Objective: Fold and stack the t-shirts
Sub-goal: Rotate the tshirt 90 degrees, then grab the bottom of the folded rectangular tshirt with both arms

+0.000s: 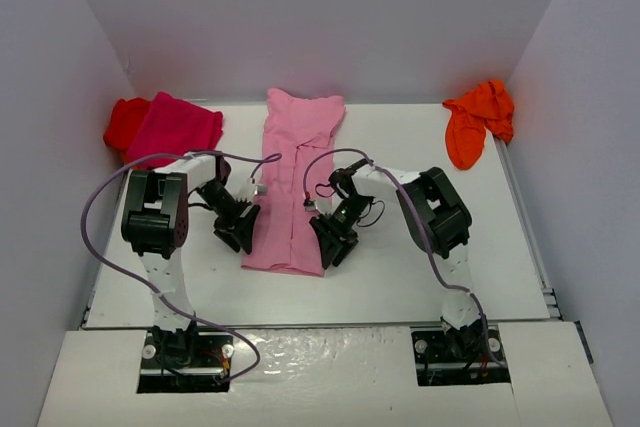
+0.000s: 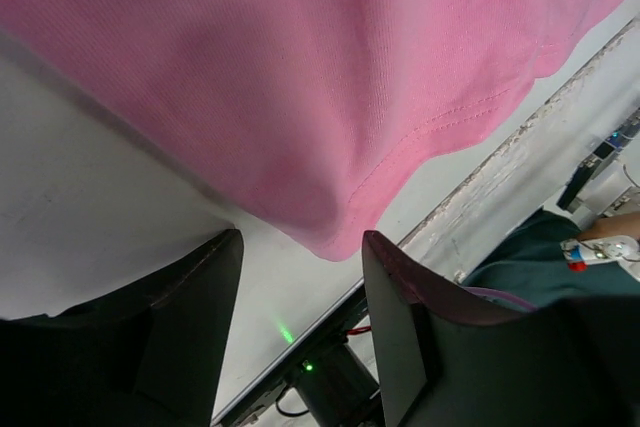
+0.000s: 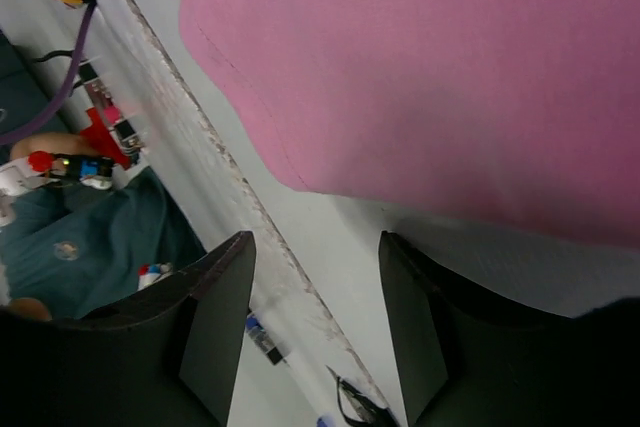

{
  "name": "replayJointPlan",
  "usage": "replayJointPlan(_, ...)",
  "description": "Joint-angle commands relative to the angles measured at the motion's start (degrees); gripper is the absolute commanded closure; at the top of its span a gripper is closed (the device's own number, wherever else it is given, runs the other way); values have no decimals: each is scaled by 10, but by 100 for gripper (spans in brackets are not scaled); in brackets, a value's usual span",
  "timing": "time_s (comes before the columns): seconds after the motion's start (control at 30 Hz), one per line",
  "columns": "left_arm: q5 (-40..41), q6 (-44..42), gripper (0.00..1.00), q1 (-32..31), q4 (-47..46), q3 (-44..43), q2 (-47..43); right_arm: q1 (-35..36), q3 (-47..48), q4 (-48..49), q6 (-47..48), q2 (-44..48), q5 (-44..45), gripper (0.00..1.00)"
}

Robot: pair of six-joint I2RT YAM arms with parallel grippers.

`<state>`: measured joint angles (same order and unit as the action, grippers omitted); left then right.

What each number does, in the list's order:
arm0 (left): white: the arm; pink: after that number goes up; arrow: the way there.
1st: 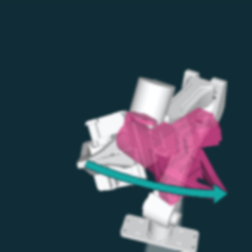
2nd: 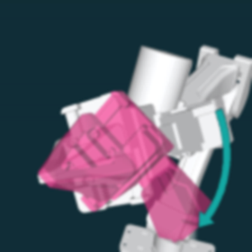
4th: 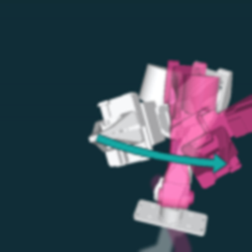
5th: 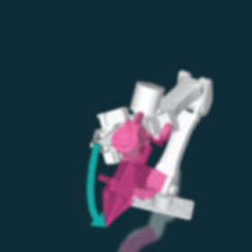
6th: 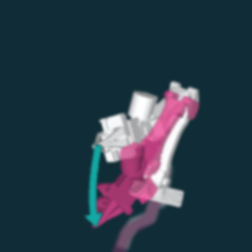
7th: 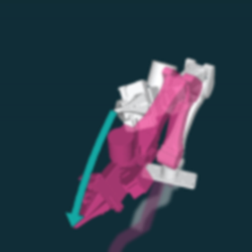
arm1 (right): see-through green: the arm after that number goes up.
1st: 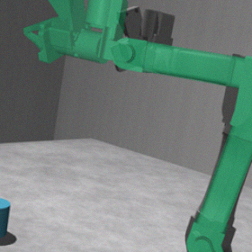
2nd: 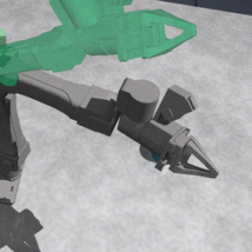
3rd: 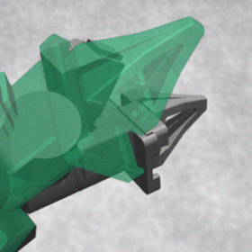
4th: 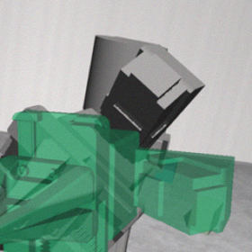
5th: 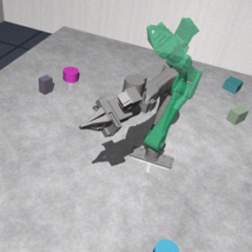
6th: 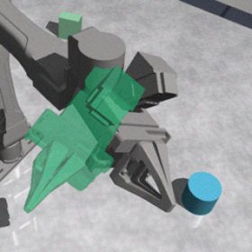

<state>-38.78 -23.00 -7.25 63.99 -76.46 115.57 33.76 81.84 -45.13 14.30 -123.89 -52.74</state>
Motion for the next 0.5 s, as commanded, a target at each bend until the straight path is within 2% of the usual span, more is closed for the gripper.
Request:
replayJointPlan(0.0, 13, -10, 52, 7, 7, -8, 13, 15, 5, 54, -32, -63, 5, 49)
replayJointPlan(0.3, -23, -30, 52, 7, 34, -14, 40, 17, 17, 54, -38, -110, -16, 51)
replayJointPlan(0.47, -46, -42, 54, 7, 50, -21, 61, 20, 13, 62, -50, -107, 19, 51)
